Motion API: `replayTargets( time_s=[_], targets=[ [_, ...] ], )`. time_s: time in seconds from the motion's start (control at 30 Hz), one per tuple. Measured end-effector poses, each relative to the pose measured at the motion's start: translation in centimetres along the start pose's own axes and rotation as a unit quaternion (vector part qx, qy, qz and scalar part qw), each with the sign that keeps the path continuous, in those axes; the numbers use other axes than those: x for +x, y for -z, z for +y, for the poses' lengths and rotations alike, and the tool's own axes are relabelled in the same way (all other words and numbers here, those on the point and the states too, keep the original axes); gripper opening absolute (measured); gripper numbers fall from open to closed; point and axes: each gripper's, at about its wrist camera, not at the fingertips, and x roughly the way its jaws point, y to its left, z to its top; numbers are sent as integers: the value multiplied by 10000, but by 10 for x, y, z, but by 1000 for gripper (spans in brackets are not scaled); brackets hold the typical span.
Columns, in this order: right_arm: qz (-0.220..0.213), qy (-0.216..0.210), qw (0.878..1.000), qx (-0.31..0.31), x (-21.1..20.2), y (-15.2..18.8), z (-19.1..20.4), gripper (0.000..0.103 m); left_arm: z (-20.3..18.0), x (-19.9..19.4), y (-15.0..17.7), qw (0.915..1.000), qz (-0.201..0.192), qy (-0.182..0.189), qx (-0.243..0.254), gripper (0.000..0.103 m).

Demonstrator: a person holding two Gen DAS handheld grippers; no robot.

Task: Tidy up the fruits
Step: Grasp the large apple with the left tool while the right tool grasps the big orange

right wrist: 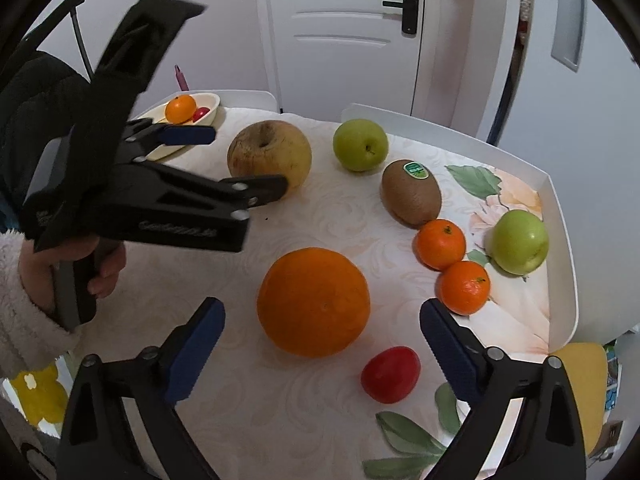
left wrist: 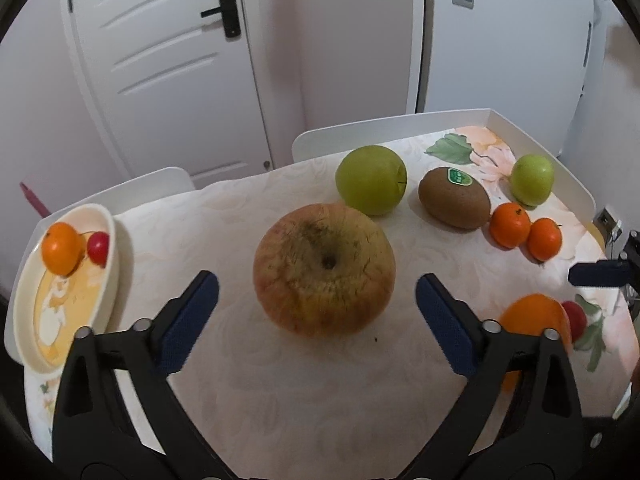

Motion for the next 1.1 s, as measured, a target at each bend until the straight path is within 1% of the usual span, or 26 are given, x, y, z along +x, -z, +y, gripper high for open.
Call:
replayTargets(
  time_s=[0.03, 0.13, 0.2, 0.23, 0.27, 0.37, 0.4, 0.47, 0.67, 1.0, 1.03, 1.07, 1.1],
  targets=[
    [9, -14, 10000, -3, 2, 0, 0, 93, -1, 4, -1, 10000, 16, 16, 3, 98],
    [22, -30, 10000, 1, 5, 0, 0, 92, -4, 12, -3, 10000, 49, 45, 44, 97],
    [31, -41, 10000, 23, 7, 1, -1, 91, -6, 15, -3, 9999, 72, 55, 89, 88],
    [39, -55, 10000, 34, 8, 1, -1, 87, -7, 16, -3, 9999, 90, -28, 111, 82],
    [57, -76, 9999, 44, 9, 1, -3, 84, -7, 16, -3, 9999, 90, -53, 137, 81],
    [76, -102, 9999, 41, 11, 1, -3, 82, -4, 16, -3, 9999, 120, 23, 93, 81],
    [75, -105, 9999, 28, 12, 1, -2, 82, -4, 16, -3, 9999, 127, 19, 105, 81],
    [89, -128, 9999, -2, 13, 0, -1, 76, -7, 16, -3, 9997, 135, -28, 184, 81],
    [109, -200, 9997, -9, 17, -1, 1, 70, -6, 10, 1, 9997, 172, -63, 187, 81],
    [118, -240, 9996, -20, 21, -3, 0, 68, 1, -2, 13, 9995, 247, -132, 115, 81],
    [126, -248, 9996, -6, 22, -2, 0, 66, 2, -3, 15, 9995, 261, -135, 102, 81],
    [138, -247, 9996, 6, 23, -2, 0, 61, 2, -5, 16, 9995, 269, -137, 90, 81],
    [146, -284, 9995, 10, 24, -2, 0, 59, 3, -5, 16, 9995, 278, -141, 78, 81]
  ],
)
